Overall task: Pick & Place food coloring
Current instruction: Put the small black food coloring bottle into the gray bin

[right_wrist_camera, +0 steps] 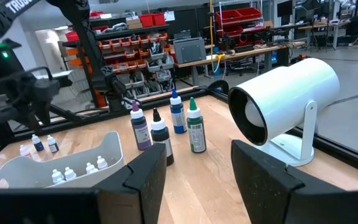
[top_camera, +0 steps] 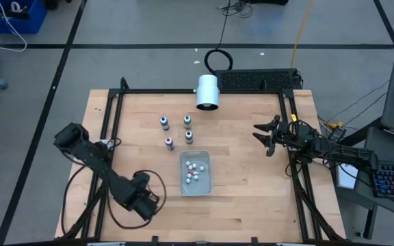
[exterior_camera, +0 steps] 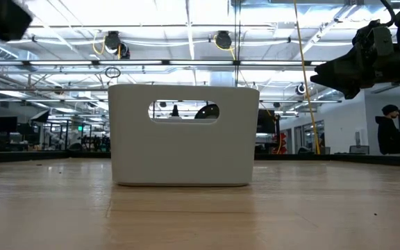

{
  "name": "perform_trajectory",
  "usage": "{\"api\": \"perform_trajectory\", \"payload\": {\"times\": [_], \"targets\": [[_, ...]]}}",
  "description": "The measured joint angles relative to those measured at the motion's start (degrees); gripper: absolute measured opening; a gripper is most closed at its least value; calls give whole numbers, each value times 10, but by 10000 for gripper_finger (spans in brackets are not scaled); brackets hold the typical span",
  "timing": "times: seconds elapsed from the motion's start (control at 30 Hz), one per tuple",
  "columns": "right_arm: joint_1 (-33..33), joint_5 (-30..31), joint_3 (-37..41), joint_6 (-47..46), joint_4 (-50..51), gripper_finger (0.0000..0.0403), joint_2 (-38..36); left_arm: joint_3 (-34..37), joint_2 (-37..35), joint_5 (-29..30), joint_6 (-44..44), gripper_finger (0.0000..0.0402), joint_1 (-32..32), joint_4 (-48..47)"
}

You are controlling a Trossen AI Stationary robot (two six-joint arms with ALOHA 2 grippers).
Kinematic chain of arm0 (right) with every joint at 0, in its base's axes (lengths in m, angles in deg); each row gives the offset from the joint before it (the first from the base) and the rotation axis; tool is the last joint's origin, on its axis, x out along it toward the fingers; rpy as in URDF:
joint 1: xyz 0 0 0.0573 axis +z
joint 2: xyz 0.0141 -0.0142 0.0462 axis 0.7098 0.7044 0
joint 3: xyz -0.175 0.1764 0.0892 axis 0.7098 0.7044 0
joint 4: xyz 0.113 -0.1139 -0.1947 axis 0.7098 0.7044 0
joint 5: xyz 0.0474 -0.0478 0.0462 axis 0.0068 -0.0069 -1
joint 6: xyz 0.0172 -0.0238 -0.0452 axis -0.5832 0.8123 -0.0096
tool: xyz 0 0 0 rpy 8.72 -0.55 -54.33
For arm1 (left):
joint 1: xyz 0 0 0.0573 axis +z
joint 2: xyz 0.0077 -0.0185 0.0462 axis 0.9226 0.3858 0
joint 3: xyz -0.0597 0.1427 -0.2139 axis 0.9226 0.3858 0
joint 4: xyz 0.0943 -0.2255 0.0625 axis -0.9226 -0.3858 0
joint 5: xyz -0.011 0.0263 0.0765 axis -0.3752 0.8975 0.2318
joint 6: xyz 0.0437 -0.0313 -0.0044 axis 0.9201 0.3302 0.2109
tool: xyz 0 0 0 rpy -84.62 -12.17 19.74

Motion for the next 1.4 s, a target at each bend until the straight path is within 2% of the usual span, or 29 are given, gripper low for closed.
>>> {"api": "perform_trajectory", "payload": {"times": [0.23, 0.7, 1.03, 1.4], "targets": [[0, 0, 0, 0, 0, 169, 0, 55, 0, -18, -16, 153, -7, 96], [0, 0, 0, 0, 0, 169, 0, 66, 0, -14, 42, 208, 6, 100], [0, 0, 0, 0, 0, 169, 0, 66, 0, 19, 58, 196, 6, 94], [0, 0, 0, 0, 0, 169, 0, 66, 0, 15, 60, 181, 5, 93]]}}
